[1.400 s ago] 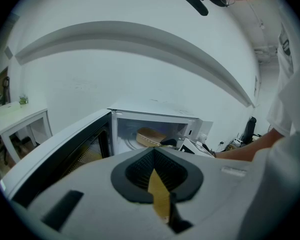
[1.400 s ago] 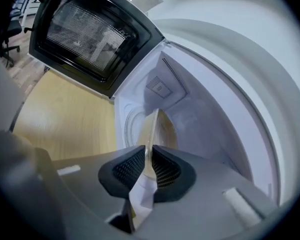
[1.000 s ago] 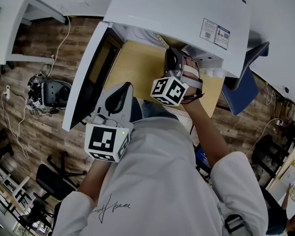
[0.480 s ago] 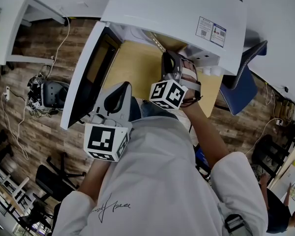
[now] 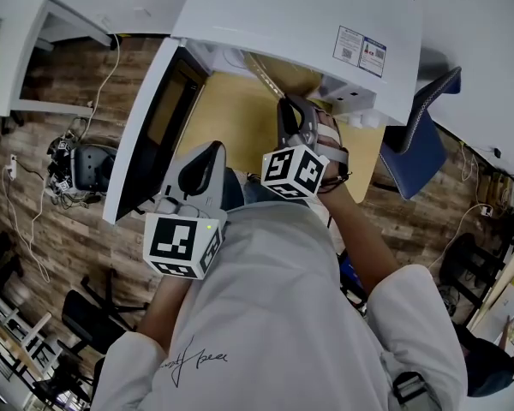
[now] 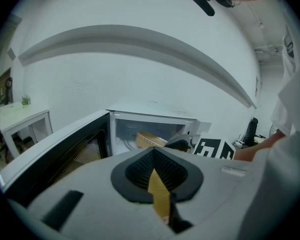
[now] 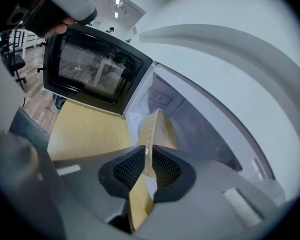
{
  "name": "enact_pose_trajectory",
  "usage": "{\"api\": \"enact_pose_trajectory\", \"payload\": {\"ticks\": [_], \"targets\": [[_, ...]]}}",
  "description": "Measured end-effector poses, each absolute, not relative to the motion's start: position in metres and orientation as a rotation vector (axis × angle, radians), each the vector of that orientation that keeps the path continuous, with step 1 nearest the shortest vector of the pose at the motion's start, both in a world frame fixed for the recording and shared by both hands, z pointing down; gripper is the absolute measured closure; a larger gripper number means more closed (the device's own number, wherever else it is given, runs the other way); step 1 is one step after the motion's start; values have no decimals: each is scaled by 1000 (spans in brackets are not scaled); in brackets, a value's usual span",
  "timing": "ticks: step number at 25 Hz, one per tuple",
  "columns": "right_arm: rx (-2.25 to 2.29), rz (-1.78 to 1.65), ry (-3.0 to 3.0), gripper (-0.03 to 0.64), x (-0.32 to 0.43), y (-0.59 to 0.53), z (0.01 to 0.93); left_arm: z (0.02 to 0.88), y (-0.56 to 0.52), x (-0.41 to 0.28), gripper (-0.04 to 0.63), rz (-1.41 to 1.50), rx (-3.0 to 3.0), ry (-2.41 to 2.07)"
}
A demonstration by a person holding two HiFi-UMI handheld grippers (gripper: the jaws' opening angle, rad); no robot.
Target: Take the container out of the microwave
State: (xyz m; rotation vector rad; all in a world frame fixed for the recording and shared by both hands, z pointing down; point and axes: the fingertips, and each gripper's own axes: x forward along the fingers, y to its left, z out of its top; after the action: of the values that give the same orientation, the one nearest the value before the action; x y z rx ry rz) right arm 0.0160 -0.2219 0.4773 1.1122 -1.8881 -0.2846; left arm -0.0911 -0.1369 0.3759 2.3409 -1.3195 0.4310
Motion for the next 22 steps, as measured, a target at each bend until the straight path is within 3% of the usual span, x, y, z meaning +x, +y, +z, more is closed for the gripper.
{"api": "enact_pose_trajectory", "payload": {"ticks": [22], "targets": [[1121, -160, -2047, 558, 18, -190, 447, 375, -127, -98, 601, 397, 2315, -1369]]}}
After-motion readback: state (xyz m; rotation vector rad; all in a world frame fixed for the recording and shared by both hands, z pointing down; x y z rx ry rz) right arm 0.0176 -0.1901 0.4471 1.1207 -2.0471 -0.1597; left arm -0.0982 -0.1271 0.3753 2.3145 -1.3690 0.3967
